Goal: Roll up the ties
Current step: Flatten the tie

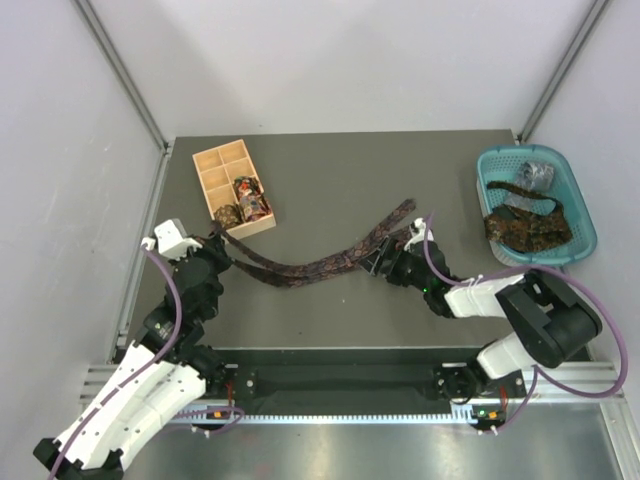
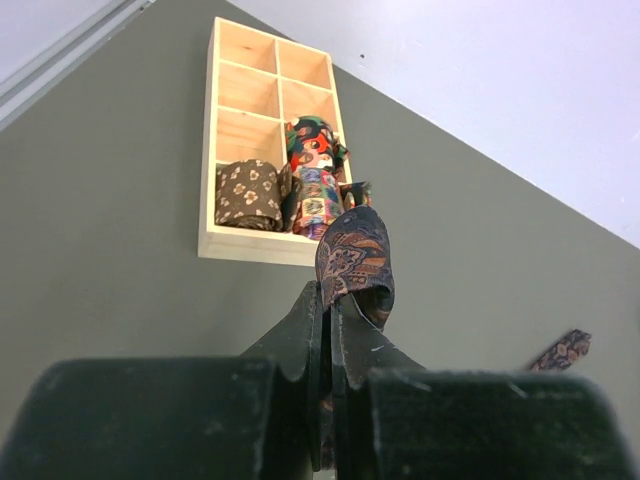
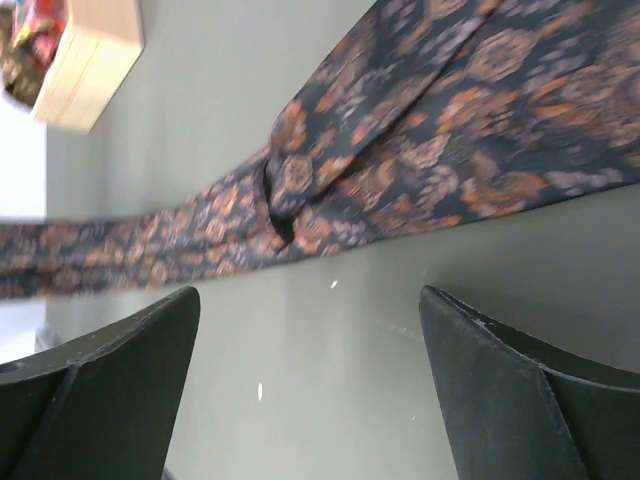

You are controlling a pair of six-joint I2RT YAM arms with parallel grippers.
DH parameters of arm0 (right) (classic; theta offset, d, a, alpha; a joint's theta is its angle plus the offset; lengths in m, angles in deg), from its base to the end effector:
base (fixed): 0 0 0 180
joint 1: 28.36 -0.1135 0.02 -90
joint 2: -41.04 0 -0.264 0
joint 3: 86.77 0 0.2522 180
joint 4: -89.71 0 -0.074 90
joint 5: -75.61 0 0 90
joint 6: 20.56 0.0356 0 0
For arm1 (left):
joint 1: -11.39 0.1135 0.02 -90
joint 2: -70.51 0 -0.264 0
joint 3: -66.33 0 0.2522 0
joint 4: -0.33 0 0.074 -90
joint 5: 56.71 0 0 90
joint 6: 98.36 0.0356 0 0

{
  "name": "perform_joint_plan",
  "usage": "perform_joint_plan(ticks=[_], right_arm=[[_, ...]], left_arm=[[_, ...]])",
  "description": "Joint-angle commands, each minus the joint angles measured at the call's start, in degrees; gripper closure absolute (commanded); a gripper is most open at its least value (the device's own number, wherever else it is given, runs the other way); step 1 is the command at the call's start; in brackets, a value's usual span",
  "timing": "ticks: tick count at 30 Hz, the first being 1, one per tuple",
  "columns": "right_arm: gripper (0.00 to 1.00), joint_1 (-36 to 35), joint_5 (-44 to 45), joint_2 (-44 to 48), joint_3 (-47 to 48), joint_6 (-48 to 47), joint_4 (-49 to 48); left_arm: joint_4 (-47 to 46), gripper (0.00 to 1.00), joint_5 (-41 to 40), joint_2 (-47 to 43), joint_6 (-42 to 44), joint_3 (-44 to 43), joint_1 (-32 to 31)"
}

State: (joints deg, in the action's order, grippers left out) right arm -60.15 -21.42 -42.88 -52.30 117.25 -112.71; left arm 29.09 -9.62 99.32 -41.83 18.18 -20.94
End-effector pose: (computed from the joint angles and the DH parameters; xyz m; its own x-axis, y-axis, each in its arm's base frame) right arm 0.2131 0.1372 0.1347 -0.7155 0.4217 -0.5570 -0.1272 0.7054 0.6973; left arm 0.1189 -0.0466 0.3079 -0.0184 -0.4664 -0.8844 -0.2230 0.8642 -0.4511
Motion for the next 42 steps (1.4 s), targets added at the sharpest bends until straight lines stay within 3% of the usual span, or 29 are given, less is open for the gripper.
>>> perform_joint_plan(ticks=[1,4,8,11,16,17,19,20,21,23,26,31,32,33,35,36,42], right_arm=[[0.08,-2.22,11.14,0.33,2.14,3.15,3.64],[0.14,-2.49,16.59,-1.59,7.48,5.44,14.61],[0.25,-4.59,31.59,-2.48,17.94,9.13,35.7],[0.34,-4.68,36.89,-2.74,21.72,9.85,42.23],[0.37,-4.42,44.98,-5.02,28.24,9.32,55.67],[0.37,-4.33,45.95,-5.63,29.81,8.88,56.39],[0.39,-3.46,46.31,-8.0,31.75,8.18,58.41],[0.39,-3.28,46.66,-8.88,33.68,7.74,59.9],[0.39,-3.1,46.67,-9.94,34.74,7.21,60.7],[0.4,-2.14,46.23,-13.01,37.11,7.03,62.28],[0.42,-1.26,45.35,-16.97,39.92,5.81,62.46],[0.54,2.52,42.63,-23.56,44.14,3.78,61.5],[0.6,3.13,41.49,-24.44,44.5,3.43,61.32],[0.74,4.18,41.48,-25.49,44.94,2.38,61.06],[0.83,5.15,41.83,-25.94,46.26,1.41,61.06],[0.97,6.73,41.48,-26.2,46.44,-0.25,60.54],[1.0,15.78,35.07,-30.06,53.11,-7.89,57.55]], left_arm=[[2.04,1.0,-1.29,-2.09,-0.8,-1.38,-0.01],[2.49,1.0,-1.12,-3.15,-1.42,-0.85,-0.01],[2.92,1.0,-0.24,-3.16,-2.3,0.02,-0.01],[3.1,1.0,-0.24,-3.33,-2.39,0.73,-0.01],[3.54,1.0,-1.11,-4.21,-2.82,1.34,-0.01],[3.8,0.99,-2.25,-4.38,-3.09,1.26,-0.01],[5.82,0.86,-3.83,-4.82,-4.58,0.91,-0.01],[6.87,0.72,-4.89,-4.91,-5.1,0.47,-0.01],[8.45,0.49,-6.46,-5.35,-5.63,0.29,-0.01],[10.47,0.35,-8.14,-5.61,-7.39,-0.85,-0.01],[14.25,0.31,-10.95,-5.53,-8.88,-3.31,-0.01],[18.83,0.3,-12.19,-2.81,-11.26,-7.18,-0.01],[18.75,0.3,-12.02,-2.45,-11.44,-7.09,-0.01],[18.66,0.3,-11.93,-2.28,-11.61,-7.01,-0.01],[17.61,0.3,-11.32,-2.36,-11.35,-6.04,-0.01],[17.08,0.3,-11.05,-2.45,-11.0,-5.69,-0.01],[11.9,0.3,-7.19,-2.01,-9.69,-1.3,-0.01]])
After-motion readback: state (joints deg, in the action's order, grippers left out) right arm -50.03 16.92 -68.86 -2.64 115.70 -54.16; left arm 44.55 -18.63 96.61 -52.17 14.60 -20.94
